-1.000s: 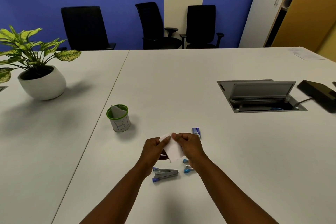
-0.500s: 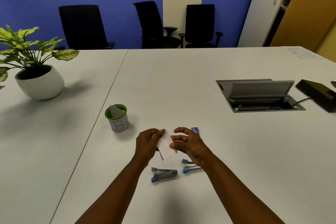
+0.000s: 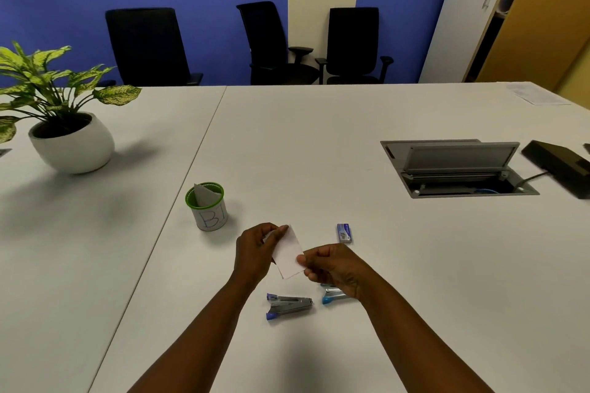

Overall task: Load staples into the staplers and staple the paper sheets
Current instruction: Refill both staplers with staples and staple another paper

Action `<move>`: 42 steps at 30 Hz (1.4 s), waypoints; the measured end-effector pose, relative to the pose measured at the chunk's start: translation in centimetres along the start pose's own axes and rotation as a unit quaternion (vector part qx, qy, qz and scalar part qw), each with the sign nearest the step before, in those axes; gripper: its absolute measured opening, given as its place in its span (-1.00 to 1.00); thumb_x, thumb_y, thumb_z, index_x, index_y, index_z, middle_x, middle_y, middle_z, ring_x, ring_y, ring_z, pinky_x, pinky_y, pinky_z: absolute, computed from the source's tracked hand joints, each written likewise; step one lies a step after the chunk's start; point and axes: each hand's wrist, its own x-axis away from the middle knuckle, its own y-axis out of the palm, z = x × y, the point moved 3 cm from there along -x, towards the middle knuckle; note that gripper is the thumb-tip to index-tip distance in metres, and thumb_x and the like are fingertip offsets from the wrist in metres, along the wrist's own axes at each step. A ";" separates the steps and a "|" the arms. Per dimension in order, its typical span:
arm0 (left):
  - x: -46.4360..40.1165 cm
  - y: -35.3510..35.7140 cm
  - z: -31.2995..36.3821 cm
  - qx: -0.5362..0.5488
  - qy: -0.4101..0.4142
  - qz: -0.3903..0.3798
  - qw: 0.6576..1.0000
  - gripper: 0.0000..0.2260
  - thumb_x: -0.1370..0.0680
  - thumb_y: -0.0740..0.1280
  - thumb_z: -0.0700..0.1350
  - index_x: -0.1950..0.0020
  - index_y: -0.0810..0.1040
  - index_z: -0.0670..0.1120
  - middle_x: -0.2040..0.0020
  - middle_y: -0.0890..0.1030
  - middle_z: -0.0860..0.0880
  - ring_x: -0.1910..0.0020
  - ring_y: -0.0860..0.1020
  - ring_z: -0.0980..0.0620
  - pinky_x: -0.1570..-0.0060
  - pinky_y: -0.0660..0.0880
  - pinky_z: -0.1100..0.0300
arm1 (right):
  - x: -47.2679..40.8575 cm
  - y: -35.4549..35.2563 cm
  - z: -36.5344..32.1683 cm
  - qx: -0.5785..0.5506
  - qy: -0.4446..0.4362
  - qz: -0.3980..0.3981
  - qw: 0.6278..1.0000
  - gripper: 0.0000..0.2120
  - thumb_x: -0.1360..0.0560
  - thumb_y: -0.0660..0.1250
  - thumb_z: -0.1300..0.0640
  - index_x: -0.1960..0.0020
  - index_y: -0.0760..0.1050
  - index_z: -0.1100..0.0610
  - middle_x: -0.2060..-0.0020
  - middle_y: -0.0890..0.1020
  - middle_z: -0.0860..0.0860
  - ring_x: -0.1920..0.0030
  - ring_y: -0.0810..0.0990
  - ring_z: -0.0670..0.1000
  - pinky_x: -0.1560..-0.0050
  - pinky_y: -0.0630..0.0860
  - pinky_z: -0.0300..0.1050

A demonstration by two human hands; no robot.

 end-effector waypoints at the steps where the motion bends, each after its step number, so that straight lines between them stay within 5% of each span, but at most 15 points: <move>1: 0.1 0.0 -0.2 0.006 -0.007 0.003 1.000 -0.78 -0.51 0.35 -0.12 0.35 0.54 -0.07 0.41 0.51 -0.02 0.42 0.46 0.10 0.57 0.36 0.42 | 0.1 0.0 0.0 0.002 0.001 0.004 1.000 -0.97 -0.40 0.40 0.30 0.22 0.59 0.25 0.56 0.59 -0.01 0.55 0.52 -0.14 0.45 0.51 -0.37; 7: 0.2 -0.1 -1.2 0.075 -0.132 -0.082 0.985 -0.82 -0.48 0.38 -0.11 0.30 0.56 -0.15 0.36 0.57 -0.10 0.44 0.55 0.06 0.46 0.53 0.31 | -0.2 -0.4 -0.1 0.008 -0.007 0.081 0.997 -0.92 -0.44 0.38 0.25 0.23 0.56 0.21 0.51 0.54 0.03 0.56 0.48 -0.14 0.47 0.49 -0.35; 10: 0.5 -0.3 -1.6 0.095 -0.170 -0.130 0.972 -0.89 -0.47 0.39 -0.18 0.23 0.58 -0.18 0.35 0.62 -0.10 0.48 0.61 0.06 0.38 0.59 0.27 | -0.5 -0.8 0.1 -0.040 -0.017 0.133 0.990 -0.93 -0.44 0.38 0.19 0.17 0.55 0.20 0.30 0.57 0.10 0.34 0.55 -0.02 0.32 0.56 -0.25; 14: 0.9 -0.2 -2.1 0.105 -0.170 -0.096 0.975 -0.91 -0.47 0.38 -0.19 0.24 0.59 -0.14 0.43 0.66 -0.01 0.43 0.65 0.07 0.39 0.58 0.30 | -0.2 -0.1 0.5 -0.043 0.018 0.074 0.996 -0.71 -0.37 0.44 0.28 -0.05 0.52 0.36 0.22 0.64 0.13 0.32 0.66 -0.01 0.37 0.59 -0.28; 21: 0.6 -0.6 -2.2 0.103 -0.211 -0.184 0.954 -0.95 -0.45 0.40 -0.21 0.14 0.61 -0.18 0.37 0.68 -0.02 0.35 0.67 0.04 0.32 0.59 0.29 | -0.5 -0.3 -0.2 0.011 0.009 0.088 0.996 -0.82 -0.30 0.47 0.39 0.19 0.54 0.21 0.29 0.64 0.13 0.45 0.65 -0.06 0.43 0.56 -0.33; 26: 0.0 -1.4 -3.3 0.114 -0.226 -0.081 0.964 -0.93 -0.46 0.39 -0.21 0.20 0.57 -0.18 0.41 0.67 -0.04 0.38 0.67 0.07 0.27 0.57 0.23 | -1.1 -0.3 1.0 -0.009 -0.070 0.176 0.982 -0.91 -0.43 0.33 0.39 0.15 0.55 0.24 0.27 0.63 0.21 0.41 0.64 0.04 0.35 0.59 -0.23; 28: -0.1 -2.1 -4.1 0.135 -0.241 -0.031 0.961 -0.95 -0.48 0.38 -0.22 0.14 0.55 -0.19 0.31 0.67 -0.09 0.33 0.67 0.03 0.24 0.55 0.19 | -1.3 -0.6 2.7 0.230 -0.114 0.203 0.945 -0.87 -0.44 0.33 0.32 0.03 0.59 0.22 0.14 0.66 0.21 0.20 0.65 0.13 0.16 0.55 -0.17; 31: -0.1 -2.7 -4.9 0.154 -0.259 0.003 0.954 -0.87 -0.50 0.35 -0.23 -0.03 0.52 -0.20 0.18 0.63 -0.14 0.22 0.63 -0.03 0.22 0.53 0.16 | -1.9 0.6 6.9 0.593 -0.125 0.040 0.795 -0.57 -0.45 0.36 0.06 -0.29 0.42 0.05 -0.21 0.54 0.05 -0.22 0.46 0.05 -0.23 0.34 -0.14; 33: -0.1 -2.9 -5.0 0.159 -0.262 0.009 0.952 -0.82 -0.50 0.34 -0.24 -0.09 0.50 -0.19 0.12 0.61 -0.16 0.21 0.62 -0.04 0.22 0.52 0.16 | -2.6 1.6 9.2 0.683 -0.124 -0.031 0.719 -0.46 -0.47 0.32 0.00 -0.40 0.26 0.04 -0.31 0.42 0.07 -0.30 0.35 0.09 -0.32 0.25 -0.02; 36: -0.4 -3.2 -5.1 0.166 -0.265 0.028 0.950 -0.75 -0.49 0.35 -0.26 -0.17 0.49 -0.23 0.02 0.58 -0.19 0.13 0.60 -0.11 0.12 0.52 0.08 | -3.6 2.4 11.1 0.719 -0.129 -0.038 0.682 -0.45 -0.52 0.26 0.08 -0.45 0.14 0.04 -0.31 0.37 0.13 -0.27 0.35 0.14 -0.25 0.30 0.02; 39: -0.7 -3.3 -5.2 0.164 -0.268 0.046 0.948 -0.69 -0.48 0.36 -0.27 -0.22 0.48 -0.26 0.00 0.56 -0.19 0.07 0.56 -0.14 0.05 0.49 0.03 | -4.1 2.2 11.6 0.693 -0.129 -0.020 0.709 -0.41 -0.55 0.19 0.17 -0.49 0.01 0.01 -0.28 0.38 0.13 -0.24 0.37 0.11 -0.20 0.34 -0.03; 42: -1.0 -3.3 -5.4 0.158 -0.270 0.057 0.948 -0.68 -0.47 0.37 -0.27 -0.22 0.48 -0.27 0.02 0.54 -0.17 0.14 0.53 -0.10 0.12 0.52 0.07 | -4.1 1.8 10.8 0.592 -0.086 0.009 0.802 -0.41 -0.55 0.18 0.20 -0.49 -0.01 0.04 -0.29 0.37 0.11 -0.27 0.37 0.07 -0.23 0.32 -0.13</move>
